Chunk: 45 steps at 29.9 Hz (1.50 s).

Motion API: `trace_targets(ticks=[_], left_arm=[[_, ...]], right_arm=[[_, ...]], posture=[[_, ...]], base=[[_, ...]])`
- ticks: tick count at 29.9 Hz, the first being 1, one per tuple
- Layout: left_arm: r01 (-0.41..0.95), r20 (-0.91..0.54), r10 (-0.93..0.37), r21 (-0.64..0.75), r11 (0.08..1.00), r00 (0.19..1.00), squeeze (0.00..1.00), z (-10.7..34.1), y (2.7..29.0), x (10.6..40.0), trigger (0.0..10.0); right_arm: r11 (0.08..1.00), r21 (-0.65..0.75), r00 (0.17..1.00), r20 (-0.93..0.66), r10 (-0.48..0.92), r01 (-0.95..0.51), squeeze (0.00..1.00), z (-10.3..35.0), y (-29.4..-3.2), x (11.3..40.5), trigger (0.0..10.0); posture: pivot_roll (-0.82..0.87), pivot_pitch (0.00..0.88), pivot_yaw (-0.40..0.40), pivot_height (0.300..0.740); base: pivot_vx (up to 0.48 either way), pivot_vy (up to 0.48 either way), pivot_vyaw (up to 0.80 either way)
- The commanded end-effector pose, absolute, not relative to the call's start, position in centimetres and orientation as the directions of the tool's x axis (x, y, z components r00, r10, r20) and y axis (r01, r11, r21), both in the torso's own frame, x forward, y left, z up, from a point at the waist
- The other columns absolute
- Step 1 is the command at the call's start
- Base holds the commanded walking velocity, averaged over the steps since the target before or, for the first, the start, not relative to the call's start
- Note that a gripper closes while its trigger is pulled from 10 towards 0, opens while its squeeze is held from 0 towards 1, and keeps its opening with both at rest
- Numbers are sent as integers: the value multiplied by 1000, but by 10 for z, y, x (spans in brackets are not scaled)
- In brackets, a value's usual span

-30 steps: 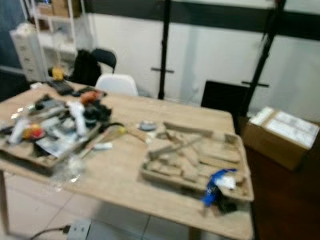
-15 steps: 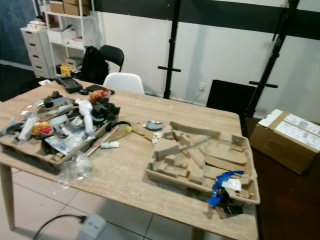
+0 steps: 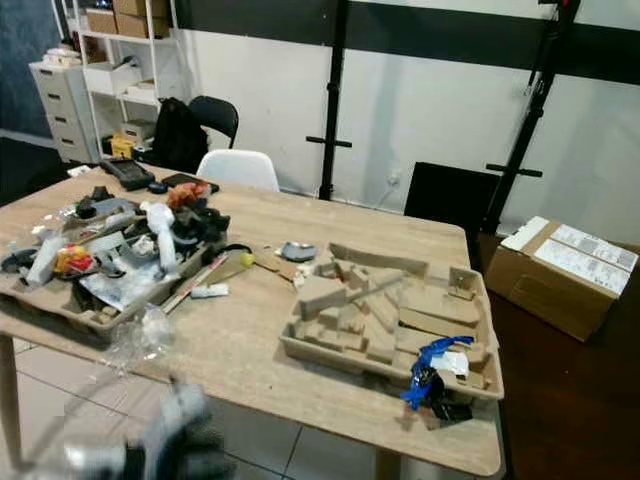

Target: Picking trash to rubbish bin

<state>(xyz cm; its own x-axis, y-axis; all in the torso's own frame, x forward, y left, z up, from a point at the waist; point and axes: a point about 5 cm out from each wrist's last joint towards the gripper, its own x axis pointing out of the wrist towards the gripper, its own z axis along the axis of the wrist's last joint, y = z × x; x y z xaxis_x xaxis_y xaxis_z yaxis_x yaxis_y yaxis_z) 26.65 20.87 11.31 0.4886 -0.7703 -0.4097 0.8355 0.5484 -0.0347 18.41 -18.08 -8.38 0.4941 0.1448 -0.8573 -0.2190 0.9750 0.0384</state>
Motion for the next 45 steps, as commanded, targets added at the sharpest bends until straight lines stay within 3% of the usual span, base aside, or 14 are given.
trace_targets(ticks=[1, 6, 8, 13, 14, 15, 17, 21, 32, 33, 34, 35, 45], left_arm=[[827, -376, -774, -36, 561, 509, 0, 126, 216, 268, 10000], [718, -141, -705, 102, 688, 695, 0, 209, 248, 294, 10000], [610, -164, -588, 178, 772, 792, 0, 216, 258, 315, 10000], [401, -196, -352, 367, 839, 915, 0, 205, 260, 349, 10000], [339, -176, -293, 365, 867, 940, 663, 204, 262, 355, 10000], [257, -123, -229, 315, 914, 966, 1000, 204, 262, 365, 10000], [245, -107, -223, 291, 925, 969, 1000, 204, 260, 368, 10000], [300, -146, -264, 378, 876, 953, 1000, 198, 238, 381, 10000], [201, -145, -154, 400, 894, 977, 1000, 203, 239, 398, 10000], [200, -151, -149, 416, 887, 977, 667, 203, 239, 399, 10000], [202, -156, -149, 425, 882, 976, 667, 203, 240, 399, 10000], [204, -162, -146, 438, 876, 976, 0, 203, 240, 399, 10000], [206, -142, -165, 358, 911, 976, 0, 204, 232, 402, 10000]], right_arm=[[978, 29, 496, -859, 131, -208, 0, -83, -186, 184, 10000], [979, 37, 497, -857, 133, -198, 0, -83, -185, 184, 10000], [980, 40, 498, -857, 134, -195, 0, -83, -184, 184, 10000], [978, 43, 497, -856, 140, -202, 0, -83, -182, 185, 10000], [978, 44, 498, -856, 142, -203, 0, -83, -181, 186, 10000], [977, 46, 500, -854, 146, -206, 0, -83, -180, 187, 10000], [977, 47, 501, -853, 147, -207, 0, -82, -179, 187, 10000], [978, 55, 524, -838, 154, -200, 0, -79, -177, 195, 10000], [979, 76, 553, -816, 169, -187, 0, -77, -172, 199, 10000], [979, 81, 555, -814, 172, -185, 0, -77, -171, 197, 10000], [979, 84, 555, -813, 174, -183, 0, -77, -171, 196, 10000], [979, 87, 556, -812, 176, -183, 0, -78, -171, 196, 10000], [983, 94, 564, -808, 170, -161, 0, -80, -177, 187, 10000]], posture=[[107, 0, -76, 740], [107, 0, -75, 740], [115, 0, -79, 740], [119, 0, -82, 740], [119, 0, -83, 740], [114, 0, -80, 740], [114, 0, -80, 740], [100, 15, -63, 740], [88, 75, -42, 740], [85, 104, -36, 740], [85, 111, -35, 740], [85, 122, -30, 740], [57, 191, -2, 740]], base=[[0, 0, 0], [0, 0, 0], [0, 0, 0], [0, 0, 0], [0, 0, 0], [0, 0, 0], [0, 0, 0], [0, 0, 0], [0, 0, 0], [0, 0, 0], [0, 0, 0], [0, 0, 0], [0, 0, 0]])
